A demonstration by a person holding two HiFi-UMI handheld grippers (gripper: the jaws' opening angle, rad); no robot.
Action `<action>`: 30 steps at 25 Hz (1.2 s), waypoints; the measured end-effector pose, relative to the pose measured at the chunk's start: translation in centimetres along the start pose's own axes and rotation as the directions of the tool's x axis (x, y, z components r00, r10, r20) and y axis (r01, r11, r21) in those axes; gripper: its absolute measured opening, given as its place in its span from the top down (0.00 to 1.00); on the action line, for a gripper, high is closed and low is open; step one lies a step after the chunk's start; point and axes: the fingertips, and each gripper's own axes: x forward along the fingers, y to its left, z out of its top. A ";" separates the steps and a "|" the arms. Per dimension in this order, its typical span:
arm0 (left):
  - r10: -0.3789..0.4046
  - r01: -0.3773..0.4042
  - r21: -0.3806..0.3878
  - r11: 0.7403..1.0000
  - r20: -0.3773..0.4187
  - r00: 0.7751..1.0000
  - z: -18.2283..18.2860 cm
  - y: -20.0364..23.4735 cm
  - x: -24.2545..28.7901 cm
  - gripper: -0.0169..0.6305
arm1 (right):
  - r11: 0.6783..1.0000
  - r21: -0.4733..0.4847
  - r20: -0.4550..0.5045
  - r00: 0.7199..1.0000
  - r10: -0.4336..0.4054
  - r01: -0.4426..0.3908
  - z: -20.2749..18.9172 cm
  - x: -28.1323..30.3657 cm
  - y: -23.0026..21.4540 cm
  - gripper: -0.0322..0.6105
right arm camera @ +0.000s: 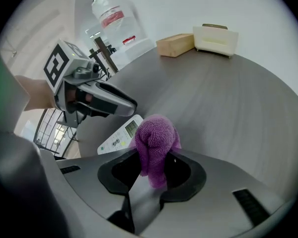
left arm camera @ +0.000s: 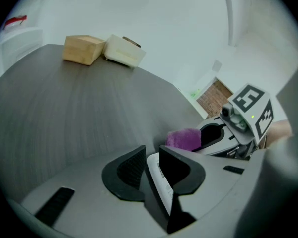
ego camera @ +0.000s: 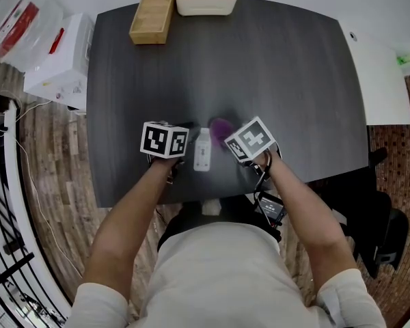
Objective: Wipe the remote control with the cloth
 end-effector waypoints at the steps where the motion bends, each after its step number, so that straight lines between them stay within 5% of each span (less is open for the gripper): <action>1: 0.002 -0.002 0.023 1.000 -0.017 1.000 0.1 -0.2 0.1 0.84 | 1.000 0.000 -0.001 1.000 0.000 0.000 0.0 0.1 0.0 0.76; 4: 0.022 -0.016 0.072 0.997 -0.085 0.996 -0.7 -0.3 0.9 0.84 | 1.000 0.001 -0.007 1.000 -0.002 0.002 0.0 0.5 0.2 0.76; 8: 0.027 -0.022 0.044 0.999 -0.099 0.995 -1.4 -0.3 1.4 0.84 | 1.000 -0.001 -0.013 1.000 -0.004 0.004 -0.1 0.8 0.5 0.76; 19: 0.052 -0.025 -0.238 0.971 0.108 0.993 -1.7 0.0 1.0 0.84 | 0.996 0.005 -0.026 0.996 0.085 -0.085 -2.2 1.0 4.3 0.76; 30: 0.134 -0.071 -0.326 0.943 0.177 0.975 -2.0 0.4 0.8 0.84 | 0.987 -0.008 -0.023 0.986 0.163 -0.163 -5.9 1.3 10.1 0.76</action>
